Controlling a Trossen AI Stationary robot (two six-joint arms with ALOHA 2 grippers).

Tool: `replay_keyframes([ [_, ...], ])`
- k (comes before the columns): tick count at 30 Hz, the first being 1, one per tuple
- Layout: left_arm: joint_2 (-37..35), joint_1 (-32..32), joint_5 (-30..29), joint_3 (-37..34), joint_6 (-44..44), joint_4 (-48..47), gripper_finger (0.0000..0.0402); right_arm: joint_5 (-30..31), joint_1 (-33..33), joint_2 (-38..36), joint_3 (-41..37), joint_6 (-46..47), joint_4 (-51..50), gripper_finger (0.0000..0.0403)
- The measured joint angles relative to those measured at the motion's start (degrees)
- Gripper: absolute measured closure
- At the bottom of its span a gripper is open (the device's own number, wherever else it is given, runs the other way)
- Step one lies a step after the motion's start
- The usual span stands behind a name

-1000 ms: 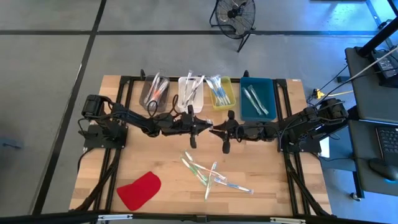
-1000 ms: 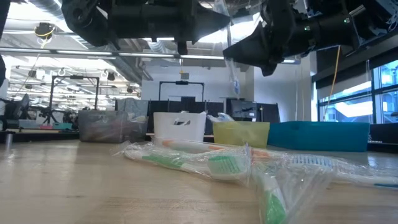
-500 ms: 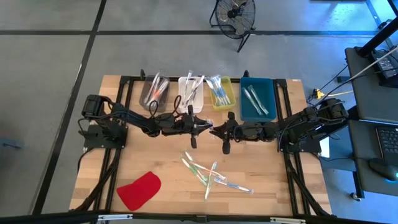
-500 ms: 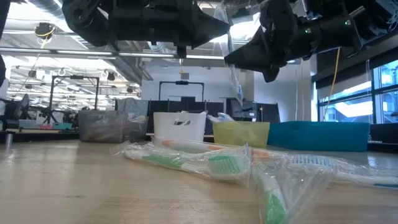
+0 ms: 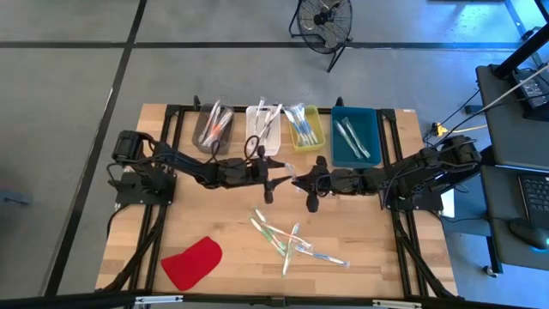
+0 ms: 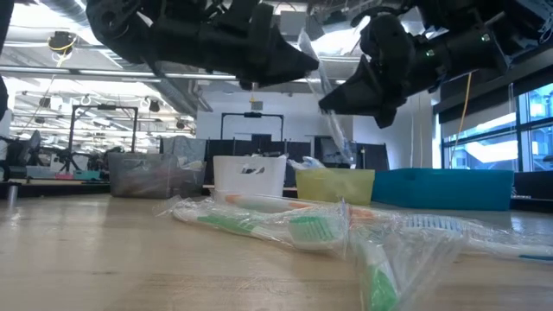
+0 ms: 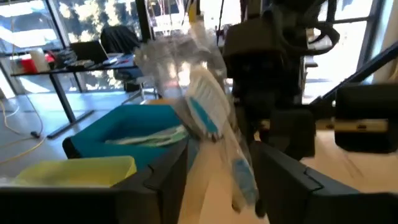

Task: Pick & Place Toothbrushes
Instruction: Put the blue toothbrush into the yellow bin

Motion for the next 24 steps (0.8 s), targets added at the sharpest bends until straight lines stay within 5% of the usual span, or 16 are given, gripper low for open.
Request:
replay_keyframes([
  [7, -3.2, 0.0, -1.1, -0.1, -1.5, -7.4, 0.0197, 1.6, -0.1, -2.8, 0.0, 1.6, -5.1, 0.0362],
  [16, -10.0, 0.0, -3.9, 0.0, -6.7, -23.6, 0.0198, 2.7, -4.5, -6.1, 0.0, 2.8, -11.1, 0.0362],
  [24, -13.3, 0.0, -3.5, 0.0, -12.9, -37.7, 0.0201, 1.0, -12.3, -6.1, 8.2, 1.5, -29.4, 0.0362],
])
